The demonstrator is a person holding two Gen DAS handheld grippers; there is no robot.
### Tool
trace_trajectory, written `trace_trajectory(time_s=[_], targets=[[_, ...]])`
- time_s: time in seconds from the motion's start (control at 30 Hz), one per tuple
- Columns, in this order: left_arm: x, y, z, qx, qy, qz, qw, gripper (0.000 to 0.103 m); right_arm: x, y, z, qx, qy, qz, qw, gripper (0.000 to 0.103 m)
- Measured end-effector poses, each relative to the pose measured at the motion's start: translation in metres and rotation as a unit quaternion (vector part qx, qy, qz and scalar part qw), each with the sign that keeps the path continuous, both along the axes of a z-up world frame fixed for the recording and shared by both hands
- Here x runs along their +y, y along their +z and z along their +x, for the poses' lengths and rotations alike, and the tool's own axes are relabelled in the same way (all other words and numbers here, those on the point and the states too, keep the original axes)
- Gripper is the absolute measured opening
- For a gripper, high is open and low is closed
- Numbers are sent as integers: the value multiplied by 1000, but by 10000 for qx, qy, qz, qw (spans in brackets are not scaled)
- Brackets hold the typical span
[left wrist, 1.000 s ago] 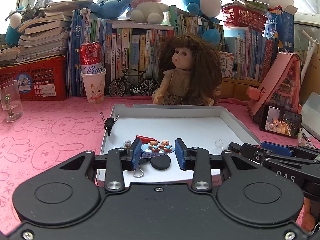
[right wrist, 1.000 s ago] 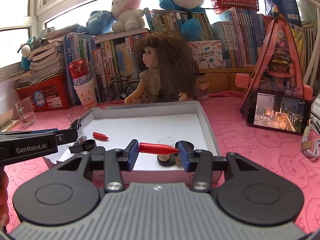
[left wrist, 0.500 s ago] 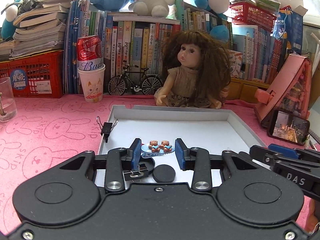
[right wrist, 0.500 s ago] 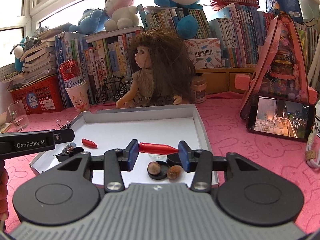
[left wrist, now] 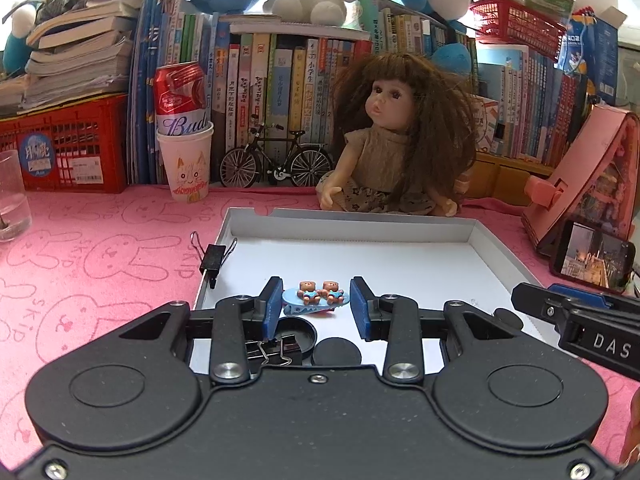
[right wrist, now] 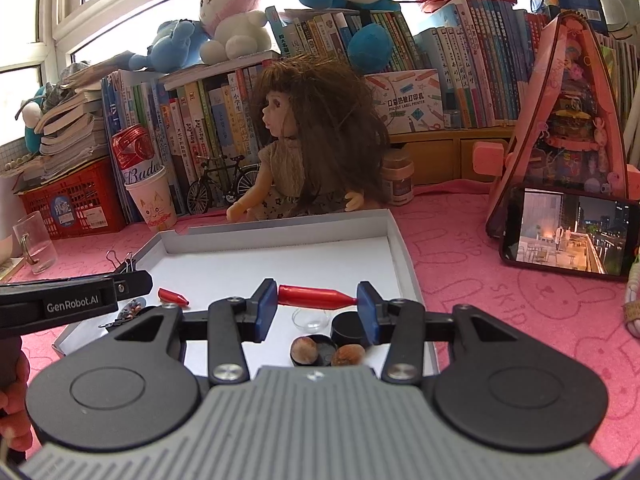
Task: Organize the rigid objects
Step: 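Carry the blue clip and red crayon with both tools over the white tray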
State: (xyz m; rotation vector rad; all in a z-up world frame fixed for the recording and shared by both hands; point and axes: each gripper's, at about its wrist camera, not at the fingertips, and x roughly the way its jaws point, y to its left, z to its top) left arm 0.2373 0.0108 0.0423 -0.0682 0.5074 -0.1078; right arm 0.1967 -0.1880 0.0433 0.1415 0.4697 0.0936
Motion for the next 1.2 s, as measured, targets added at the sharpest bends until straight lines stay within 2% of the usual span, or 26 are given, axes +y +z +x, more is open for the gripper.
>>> trace_trajectory(time_s=[0.57,1.0,1.2], targets=[[-5,-6,24,129,31,25,9999,35,-3,-5,17,85,85,-21,9999,49],[6,-1,61,415,-129,-241,9988,35,-20,-1,51,394,156,441,9981,49],[5,-8,71,492,-50,-128,9987,35,-17,-8,64,551,167,432,9974,49]])
